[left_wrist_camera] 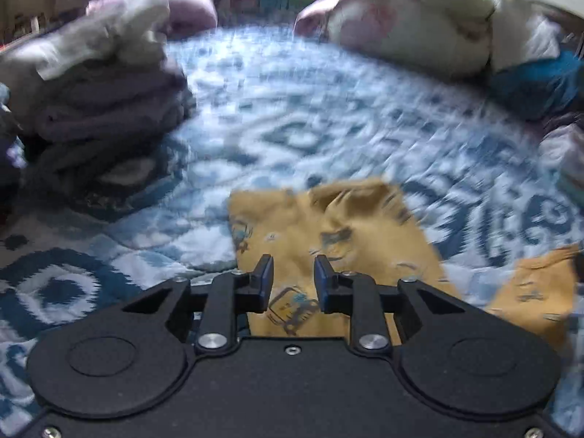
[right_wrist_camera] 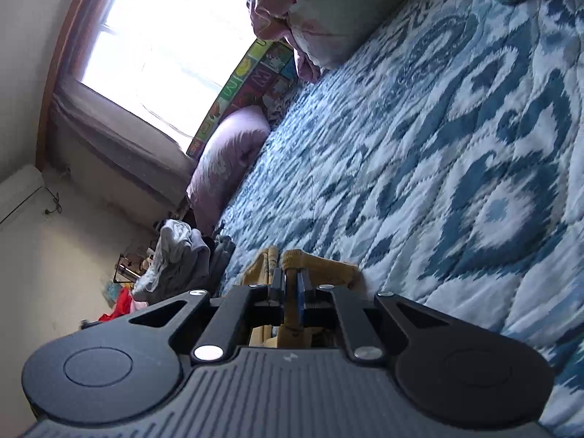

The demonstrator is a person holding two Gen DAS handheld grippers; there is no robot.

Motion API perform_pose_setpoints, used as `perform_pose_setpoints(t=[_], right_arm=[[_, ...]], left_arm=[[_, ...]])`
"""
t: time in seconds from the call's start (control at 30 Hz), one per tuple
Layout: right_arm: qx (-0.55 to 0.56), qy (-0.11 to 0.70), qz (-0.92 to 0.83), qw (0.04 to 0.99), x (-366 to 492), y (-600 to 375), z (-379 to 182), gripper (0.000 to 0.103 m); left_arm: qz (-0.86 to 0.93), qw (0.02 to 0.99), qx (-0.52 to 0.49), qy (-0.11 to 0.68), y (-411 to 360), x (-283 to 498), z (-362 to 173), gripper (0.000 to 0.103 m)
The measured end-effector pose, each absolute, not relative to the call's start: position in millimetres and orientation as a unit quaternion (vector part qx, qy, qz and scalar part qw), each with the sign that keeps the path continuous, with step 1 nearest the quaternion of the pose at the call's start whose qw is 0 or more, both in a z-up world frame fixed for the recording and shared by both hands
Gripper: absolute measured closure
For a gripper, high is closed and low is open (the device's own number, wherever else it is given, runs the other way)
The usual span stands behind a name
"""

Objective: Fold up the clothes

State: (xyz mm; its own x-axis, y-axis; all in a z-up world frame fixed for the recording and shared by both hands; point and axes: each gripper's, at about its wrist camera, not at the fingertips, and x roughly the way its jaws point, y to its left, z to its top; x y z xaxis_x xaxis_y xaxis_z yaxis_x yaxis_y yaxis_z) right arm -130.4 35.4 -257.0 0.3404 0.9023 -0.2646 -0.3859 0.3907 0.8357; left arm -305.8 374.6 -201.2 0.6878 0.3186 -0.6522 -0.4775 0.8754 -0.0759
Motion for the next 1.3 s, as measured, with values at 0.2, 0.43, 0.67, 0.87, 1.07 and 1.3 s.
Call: perform_pose_setpoints(t=[0.2, 0.43, 0.67, 0.87, 1.07, 1.3], right_arm=[[0.329, 0.378, 0.432, 0.750, -131.8, 29.6, -255.8, 0.093], [0.324, 0.362, 0.435, 0.759, -139.9, 20.5, -250.7, 0.093], [0.325, 0.354, 0.430, 0.765, -147.4, 10.0, -250.8, 0.094], [0.340, 0.368, 0.387, 0.774, -156.3, -14.2, -258.2, 0.088], [0.375, 0.390, 0.380, 0.750, -154.0, -7.1, -273.5, 0.049], [0.321, 0.390, 0.392, 0.769, -151.1, 33.7, -269.3, 0.099]], left_arm=[[0.217, 0.909, -0.136, 0.328, 338.6, -332.2, -212.0, 0.080], [0.205, 0.913, -0.124, 0.332, 319.4, -338.2, -212.3, 0.080], [0.205, 0.911, -0.131, 0.334, 288.2, -376.5, -225.9, 0.080], [0.151, 0.932, -0.046, 0.325, 248.0, -405.8, -205.9, 0.069], [0.127, 0.928, 0.052, 0.347, 212.0, -428.7, -210.3, 0.056], [0.138, 0.905, 0.156, 0.372, 190.0, -439.4, -235.9, 0.056]])
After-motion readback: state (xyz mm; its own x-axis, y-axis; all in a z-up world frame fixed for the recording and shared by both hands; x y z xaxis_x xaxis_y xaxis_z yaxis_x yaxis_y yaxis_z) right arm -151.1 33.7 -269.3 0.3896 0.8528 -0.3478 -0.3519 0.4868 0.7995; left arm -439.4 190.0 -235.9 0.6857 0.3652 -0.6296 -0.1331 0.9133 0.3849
